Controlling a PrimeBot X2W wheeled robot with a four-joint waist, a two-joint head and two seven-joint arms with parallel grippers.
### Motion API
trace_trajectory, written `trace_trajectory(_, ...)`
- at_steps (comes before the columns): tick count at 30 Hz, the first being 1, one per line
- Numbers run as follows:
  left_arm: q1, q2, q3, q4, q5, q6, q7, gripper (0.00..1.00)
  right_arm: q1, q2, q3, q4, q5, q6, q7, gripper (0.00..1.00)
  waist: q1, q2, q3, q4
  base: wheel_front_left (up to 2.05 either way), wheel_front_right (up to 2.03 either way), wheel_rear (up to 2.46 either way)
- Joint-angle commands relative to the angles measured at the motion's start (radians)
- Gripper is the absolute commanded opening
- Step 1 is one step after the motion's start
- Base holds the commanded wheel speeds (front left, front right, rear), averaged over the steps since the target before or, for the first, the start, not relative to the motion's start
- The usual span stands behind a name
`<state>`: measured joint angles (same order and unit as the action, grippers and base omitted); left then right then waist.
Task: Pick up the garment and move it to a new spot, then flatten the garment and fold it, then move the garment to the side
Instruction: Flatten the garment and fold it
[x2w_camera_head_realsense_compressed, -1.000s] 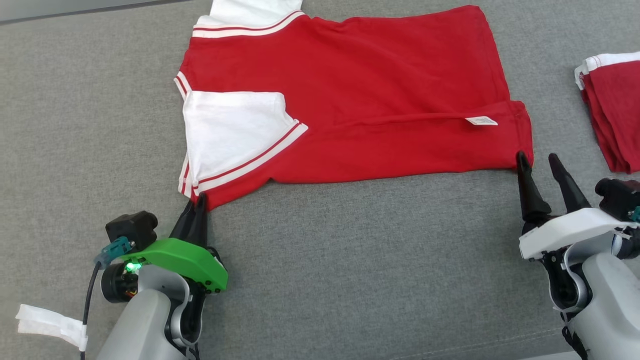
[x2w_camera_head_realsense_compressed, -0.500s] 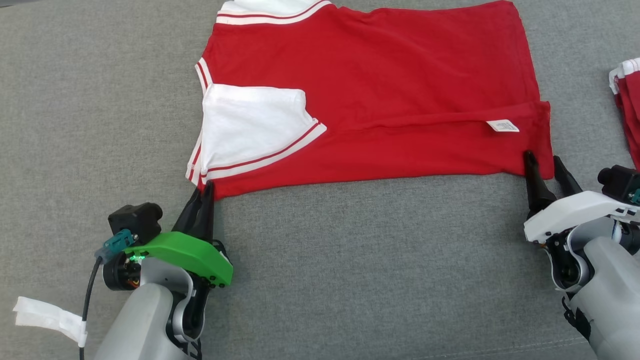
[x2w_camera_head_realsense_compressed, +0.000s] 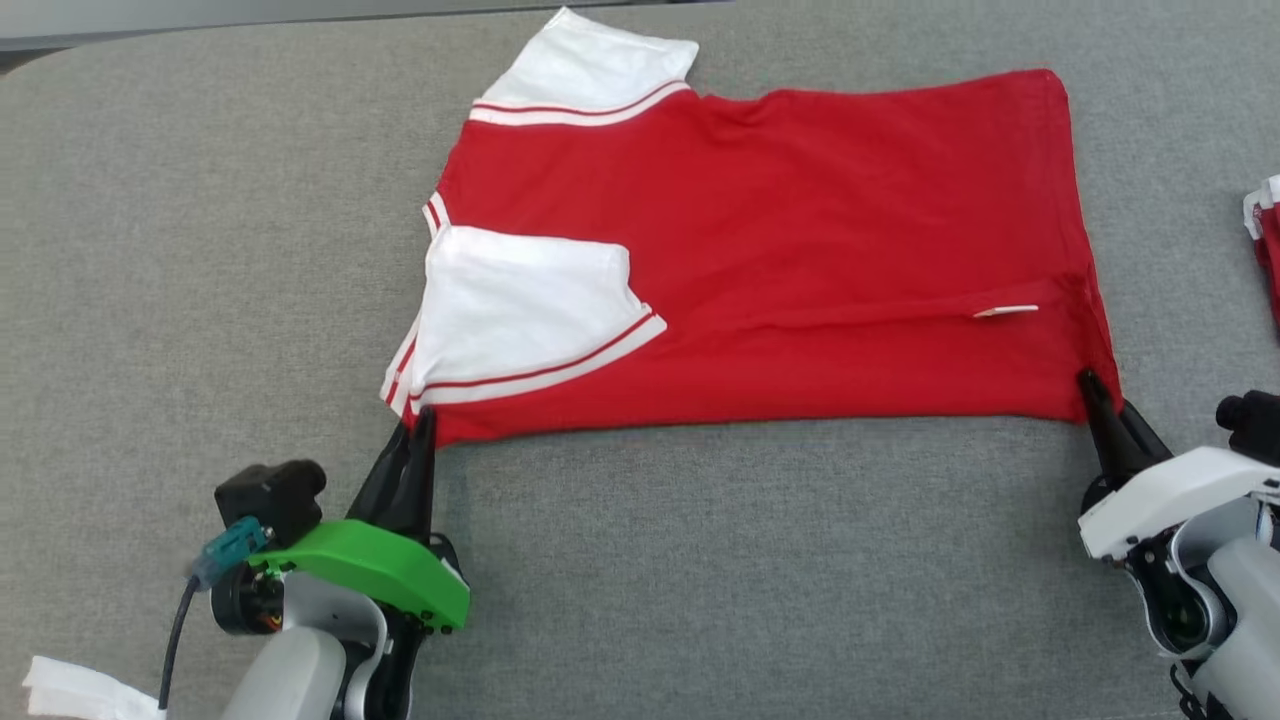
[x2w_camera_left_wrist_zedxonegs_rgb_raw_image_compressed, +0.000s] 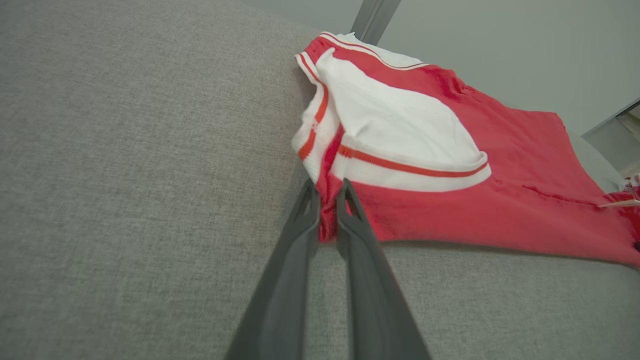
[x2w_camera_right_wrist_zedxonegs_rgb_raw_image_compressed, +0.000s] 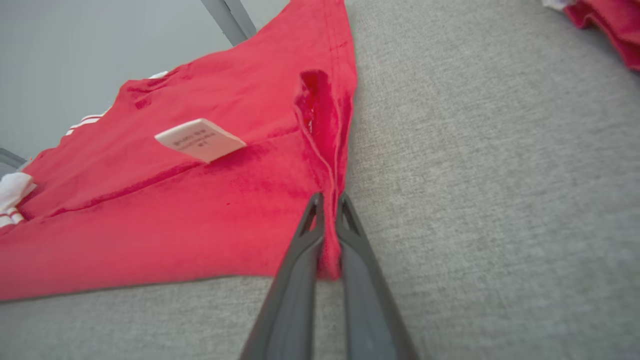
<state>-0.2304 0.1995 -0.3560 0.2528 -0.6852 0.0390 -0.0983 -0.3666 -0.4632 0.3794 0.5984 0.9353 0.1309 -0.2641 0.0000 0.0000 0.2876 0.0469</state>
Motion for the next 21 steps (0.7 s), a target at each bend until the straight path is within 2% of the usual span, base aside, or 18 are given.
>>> trace_trajectory(1, 0.036, 0.007, 0.000, -0.015, -0.011, 0.008, 0.003, 0.00, 0.040, -0.016, 0.003, -0.022, 0.013, 0.000, 0.000, 0.00, 0.0000, 0.0000, -0.029, 0.023, 0.00, 0.00, 0.00)
trace_trajectory(12, 0.248, 0.025, -0.017, -0.126, -0.044, 0.035, 0.022, 0.00, 0.281, -0.068, -0.067, -0.195, 0.001, 0.000, 0.000, 0.00, 0.0000, 0.0000, -0.081, 0.032, 0.00, 0.00, 0.00)
trace_trajectory(21, 0.310, 0.051, -0.026, -0.172, -0.051, 0.051, 0.053, 0.00, 0.428, -0.035, -0.157, -0.284, -0.049, -0.001, 0.000, 0.00, 0.0000, 0.0000, -0.096, 0.024, 0.00, 0.00, 0.00)
